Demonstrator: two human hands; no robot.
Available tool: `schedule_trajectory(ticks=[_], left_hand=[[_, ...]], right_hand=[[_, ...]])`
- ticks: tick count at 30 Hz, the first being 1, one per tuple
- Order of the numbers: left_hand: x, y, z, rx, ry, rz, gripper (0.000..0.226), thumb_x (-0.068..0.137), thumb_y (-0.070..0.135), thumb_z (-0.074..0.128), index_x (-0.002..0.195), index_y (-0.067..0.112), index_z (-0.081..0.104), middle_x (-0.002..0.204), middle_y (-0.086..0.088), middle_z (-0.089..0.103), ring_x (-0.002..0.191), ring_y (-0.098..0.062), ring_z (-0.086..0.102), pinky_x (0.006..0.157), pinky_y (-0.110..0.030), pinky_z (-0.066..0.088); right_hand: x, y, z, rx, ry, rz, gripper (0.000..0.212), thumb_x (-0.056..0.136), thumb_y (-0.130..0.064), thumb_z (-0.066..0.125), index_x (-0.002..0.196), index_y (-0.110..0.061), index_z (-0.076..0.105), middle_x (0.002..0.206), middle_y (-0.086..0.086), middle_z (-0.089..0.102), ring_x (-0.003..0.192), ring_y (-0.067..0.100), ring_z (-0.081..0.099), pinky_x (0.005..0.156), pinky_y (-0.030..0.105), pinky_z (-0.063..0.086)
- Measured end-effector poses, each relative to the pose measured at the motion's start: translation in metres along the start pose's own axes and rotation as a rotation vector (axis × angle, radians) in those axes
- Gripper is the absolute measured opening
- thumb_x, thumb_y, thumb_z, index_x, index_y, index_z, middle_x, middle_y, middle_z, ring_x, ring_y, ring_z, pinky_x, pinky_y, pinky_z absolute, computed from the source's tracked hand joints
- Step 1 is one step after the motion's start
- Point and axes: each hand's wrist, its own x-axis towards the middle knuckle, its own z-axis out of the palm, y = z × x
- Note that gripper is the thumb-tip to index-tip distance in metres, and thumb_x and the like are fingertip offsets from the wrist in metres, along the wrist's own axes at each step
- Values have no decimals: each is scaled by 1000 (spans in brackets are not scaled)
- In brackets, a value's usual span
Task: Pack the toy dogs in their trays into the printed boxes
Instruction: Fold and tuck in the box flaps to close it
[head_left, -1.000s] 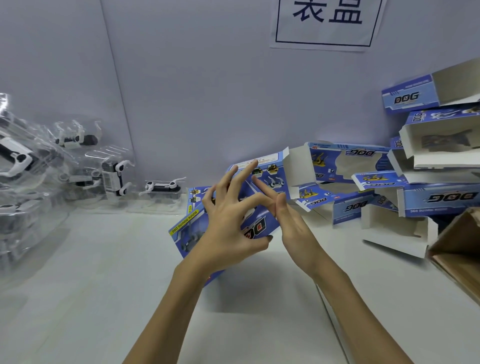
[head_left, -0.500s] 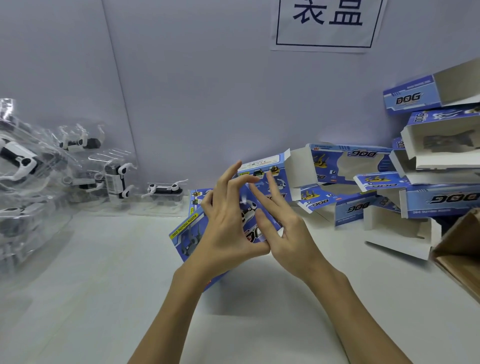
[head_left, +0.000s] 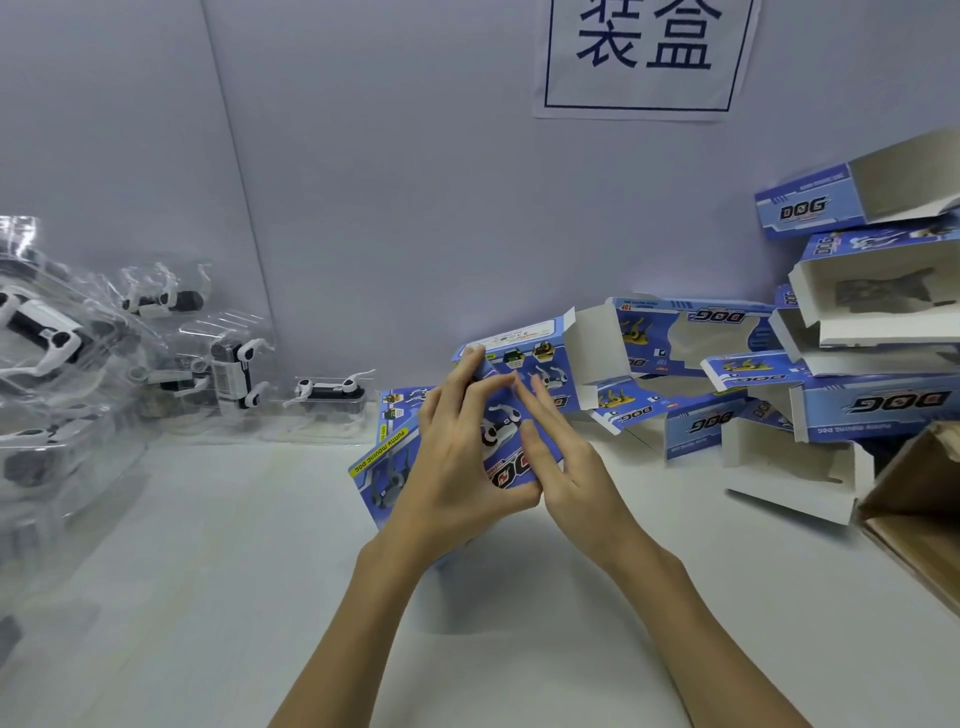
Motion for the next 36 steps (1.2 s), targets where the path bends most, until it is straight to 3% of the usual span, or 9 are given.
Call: schedule_trajectory(ticks=[5,10,13,17,21,26,29,32,36], left_hand=[[-5,0,0,328,-257,-28,88,80,76,66,155,41,35,171,14,14,159,-14,15,122,-64,14],[-4,-21,-29,137,-434,-208,69,80,76,65,144,53,50,146,23,50,128,-6,55,102,-42,51],[-2,-30,-41,-361,-372,-388,41,87,52,78,126,54,68,120,17,74,107,-7,72,83,-29,62],[-3,-36,-48,-617,-302,-592,29,84,45,83,113,40,79,107,0,80,98,-21,78,72,-30,64],[-4,-44,-42,-739,-134,-755,39,66,47,89,95,21,84,101,-12,80,86,-27,79,64,-29,62],[-6,-45,-13,-923,473,-950,62,98,63,55,74,10,76,81,-7,78,62,-16,71,60,-29,53],[-9,-33,11,-961,417,-933,63,98,71,45,93,16,75,88,-5,79,70,-17,74,59,-28,54],[-17,-18,39,-710,309,-843,63,83,68,60,128,24,59,124,-5,68,115,-15,68,100,-32,54],[-15,-14,39,-788,399,-740,62,82,61,67,133,27,52,127,-5,67,95,3,68,77,-11,51]], right_hand=[[6,11,-17,-9,191,108,46,109,-35,53,153,-47,47,142,-25,58,117,-17,58,90,12,51],[5,8,-45,-29,406,313,39,105,-63,42,115,-45,76,102,-11,75,93,9,73,63,27,60],[2,4,-51,1,186,249,51,97,-73,39,118,-40,71,111,-1,71,96,0,69,75,14,54],[3,7,-52,-68,-52,261,66,87,-70,65,144,-45,46,152,2,52,135,14,52,108,26,47],[1,9,-57,55,-121,264,69,76,-49,79,134,-43,43,151,-13,54,133,6,56,100,20,50],[2,23,-48,-86,109,310,75,65,-68,79,124,-30,53,118,-10,67,92,-7,67,72,11,53],[2,31,-39,-139,260,485,78,63,-88,62,112,-28,55,93,-2,73,74,10,74,69,32,60],[0,35,-40,-128,390,563,75,68,-93,57,106,-29,57,92,1,72,86,20,72,71,35,53],[3,30,-49,37,533,547,68,79,-88,58,109,-27,61,94,-4,70,86,16,69,68,32,50]])
